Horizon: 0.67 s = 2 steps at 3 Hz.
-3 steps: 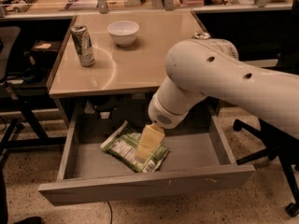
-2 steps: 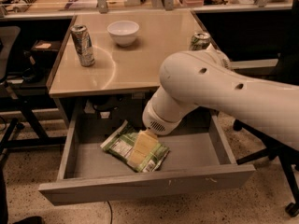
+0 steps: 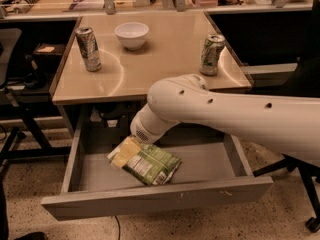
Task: Pick green jalapeno chip bag from top drawer and place on counter
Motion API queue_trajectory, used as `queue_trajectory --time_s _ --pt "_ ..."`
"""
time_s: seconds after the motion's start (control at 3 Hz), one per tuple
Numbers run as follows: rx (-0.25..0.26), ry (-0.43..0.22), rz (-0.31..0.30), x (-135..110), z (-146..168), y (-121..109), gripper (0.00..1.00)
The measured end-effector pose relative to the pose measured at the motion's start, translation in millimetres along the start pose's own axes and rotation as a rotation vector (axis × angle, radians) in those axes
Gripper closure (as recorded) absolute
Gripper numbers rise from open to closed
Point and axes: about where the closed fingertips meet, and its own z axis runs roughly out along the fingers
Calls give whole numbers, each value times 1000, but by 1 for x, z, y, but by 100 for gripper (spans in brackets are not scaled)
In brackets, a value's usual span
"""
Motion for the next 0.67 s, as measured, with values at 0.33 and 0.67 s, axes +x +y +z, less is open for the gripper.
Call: queue_trajectory --time_s 0.33,0.67 --pt "-4 -5 4 0 -4 3 0" --pt "-34 3 0 14 19 13 0"
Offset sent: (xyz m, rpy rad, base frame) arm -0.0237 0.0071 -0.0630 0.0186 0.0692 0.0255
